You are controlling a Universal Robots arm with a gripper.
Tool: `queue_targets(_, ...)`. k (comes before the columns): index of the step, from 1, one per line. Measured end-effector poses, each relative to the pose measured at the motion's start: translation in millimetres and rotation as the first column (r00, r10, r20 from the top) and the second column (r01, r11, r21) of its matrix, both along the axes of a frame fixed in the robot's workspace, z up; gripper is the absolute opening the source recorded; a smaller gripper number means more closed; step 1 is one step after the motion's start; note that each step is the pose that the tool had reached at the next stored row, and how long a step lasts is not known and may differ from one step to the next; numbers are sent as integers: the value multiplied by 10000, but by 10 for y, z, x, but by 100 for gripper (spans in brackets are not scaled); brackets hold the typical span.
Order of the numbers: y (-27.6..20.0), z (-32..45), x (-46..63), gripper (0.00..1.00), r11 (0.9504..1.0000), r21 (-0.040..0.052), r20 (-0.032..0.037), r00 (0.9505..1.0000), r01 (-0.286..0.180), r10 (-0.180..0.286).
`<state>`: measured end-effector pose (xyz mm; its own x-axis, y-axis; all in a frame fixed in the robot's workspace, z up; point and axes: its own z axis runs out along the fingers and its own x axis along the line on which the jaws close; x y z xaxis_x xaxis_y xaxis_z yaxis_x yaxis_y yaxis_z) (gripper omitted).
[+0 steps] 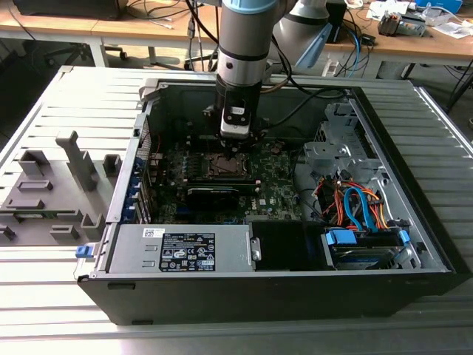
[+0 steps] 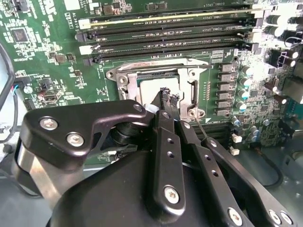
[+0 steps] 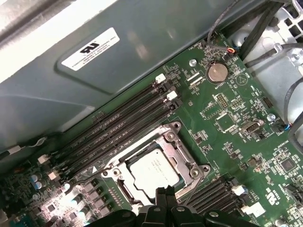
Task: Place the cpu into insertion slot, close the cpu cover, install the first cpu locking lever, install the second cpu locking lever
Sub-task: 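Install the first cpu locking lever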
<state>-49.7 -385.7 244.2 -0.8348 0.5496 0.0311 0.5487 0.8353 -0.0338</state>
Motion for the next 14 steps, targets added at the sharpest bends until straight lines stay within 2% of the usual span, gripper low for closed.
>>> queue_targets(4,0,-1,0,11,10000,1,1,10000,-7,7)
queue_targets(5,0,-3,-1,11,10000,0,45,10000,-6,6)
queue_targets(7,1,-7,0,11,10000,5,240,9997,-7,7)
queue_targets(14,0,-5,-1,11,10000,0,288,9996,-33,33)
